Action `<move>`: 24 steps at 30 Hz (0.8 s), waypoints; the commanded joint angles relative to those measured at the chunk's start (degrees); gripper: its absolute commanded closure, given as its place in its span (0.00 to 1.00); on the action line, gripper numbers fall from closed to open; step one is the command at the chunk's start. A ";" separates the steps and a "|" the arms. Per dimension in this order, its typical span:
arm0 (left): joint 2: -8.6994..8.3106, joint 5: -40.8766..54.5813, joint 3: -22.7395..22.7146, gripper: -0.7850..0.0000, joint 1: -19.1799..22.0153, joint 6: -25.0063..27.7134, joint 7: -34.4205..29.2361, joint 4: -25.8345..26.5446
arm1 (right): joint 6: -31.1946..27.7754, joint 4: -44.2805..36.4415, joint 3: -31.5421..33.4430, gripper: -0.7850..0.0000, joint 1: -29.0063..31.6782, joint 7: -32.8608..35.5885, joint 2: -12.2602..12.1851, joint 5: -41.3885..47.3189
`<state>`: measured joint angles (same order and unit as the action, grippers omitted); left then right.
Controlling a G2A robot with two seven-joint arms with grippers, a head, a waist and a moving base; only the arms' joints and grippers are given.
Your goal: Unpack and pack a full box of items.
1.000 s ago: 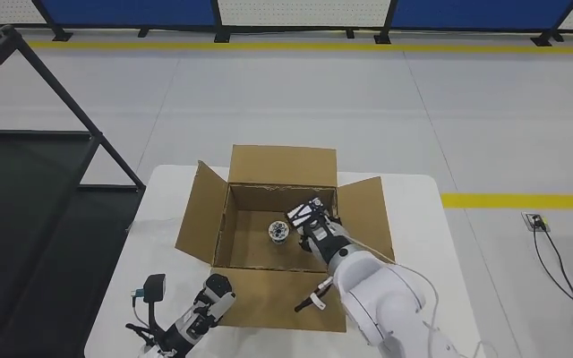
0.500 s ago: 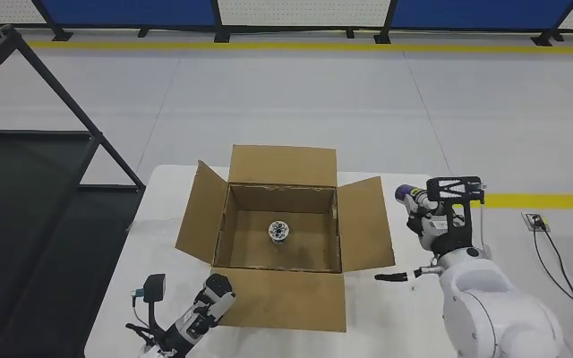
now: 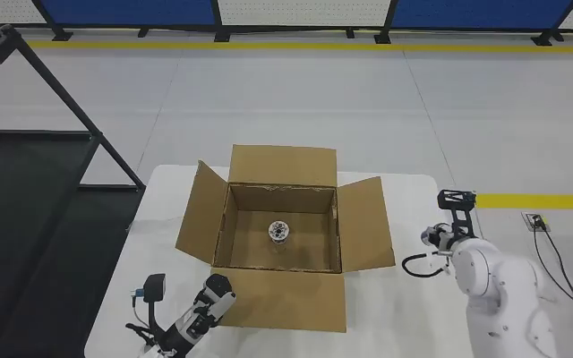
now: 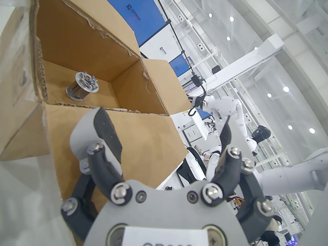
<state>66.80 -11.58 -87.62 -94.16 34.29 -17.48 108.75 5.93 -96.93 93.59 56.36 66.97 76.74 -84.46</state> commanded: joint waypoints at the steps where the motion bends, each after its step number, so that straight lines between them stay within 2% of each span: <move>1: 0.00 0.00 0.00 0.00 0.00 0.00 0.00 0.00 | -0.14 2.89 -0.01 1.00 -0.98 -0.20 -0.09 -0.39; 12: 0.00 0.00 0.00 0.00 0.00 0.00 0.00 0.00 | -1.60 12.73 -0.38 1.00 -4.67 -2.55 -0.45 1.17; 14: 0.00 0.00 0.00 0.00 0.00 0.00 0.00 0.00 | -1.57 13.62 -0.81 0.89 -5.19 -2.34 -0.48 1.08; 16: 0.00 0.00 0.00 0.00 0.00 0.00 0.00 0.00 | -1.48 14.27 -0.95 0.84 -5.60 -2.38 -0.54 1.07; 19: 0.00 0.00 0.00 0.00 0.00 0.00 0.00 0.00 | -1.55 14.77 -1.24 0.62 -5.97 -2.25 -0.61 1.16; 24: 0.00 0.00 0.00 0.00 0.00 0.00 0.00 0.00 | -1.38 14.98 -1.52 0.54 -6.21 -1.95 -0.75 1.27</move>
<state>66.80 -11.58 -87.62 -94.16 34.29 -17.48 108.75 4.58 -81.99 92.08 50.19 65.00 76.02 -83.26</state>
